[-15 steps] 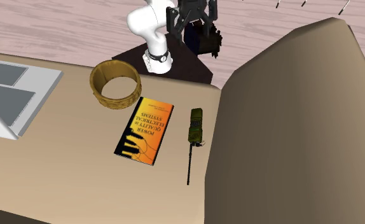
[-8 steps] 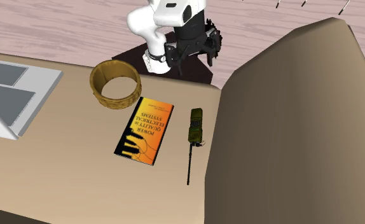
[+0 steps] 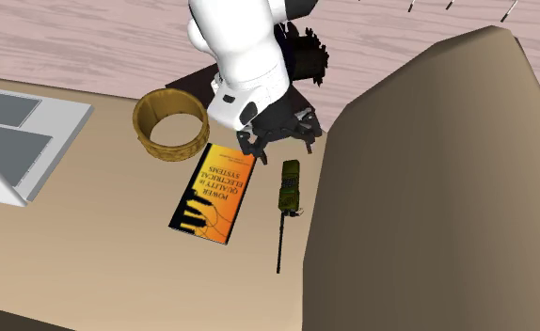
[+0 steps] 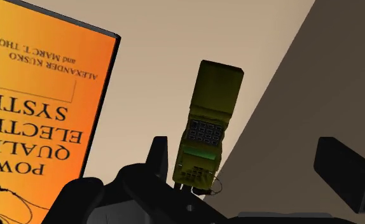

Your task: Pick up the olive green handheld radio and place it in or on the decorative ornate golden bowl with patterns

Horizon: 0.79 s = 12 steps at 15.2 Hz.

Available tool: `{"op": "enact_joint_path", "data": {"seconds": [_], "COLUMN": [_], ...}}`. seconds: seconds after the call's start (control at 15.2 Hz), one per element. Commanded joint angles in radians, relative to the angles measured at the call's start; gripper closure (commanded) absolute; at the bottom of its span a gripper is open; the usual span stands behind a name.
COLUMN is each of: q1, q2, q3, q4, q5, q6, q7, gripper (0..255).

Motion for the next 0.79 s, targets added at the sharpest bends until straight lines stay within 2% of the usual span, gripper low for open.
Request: {"op": "enact_joint_path", "data": {"seconds": [0.0, 0.13, 0.59, 0.73], "q1": [-0.005, -0.011, 0.001, 0.001], "q2": [0.071, 0.121, 0.172, 0.172], "q3": [-0.028, -0.044, -0.034, -0.034], "q4": [0.032, 0.058, 0.019, 0.019], "q5": [0.063, 0.11, 0.143, 0.143], "q6": [0.028, 0.041, 0.128, 0.128], "q7": [-0.008, -0.016, -0.036, -0.036], "gripper": [0, 0, 0, 0]}}
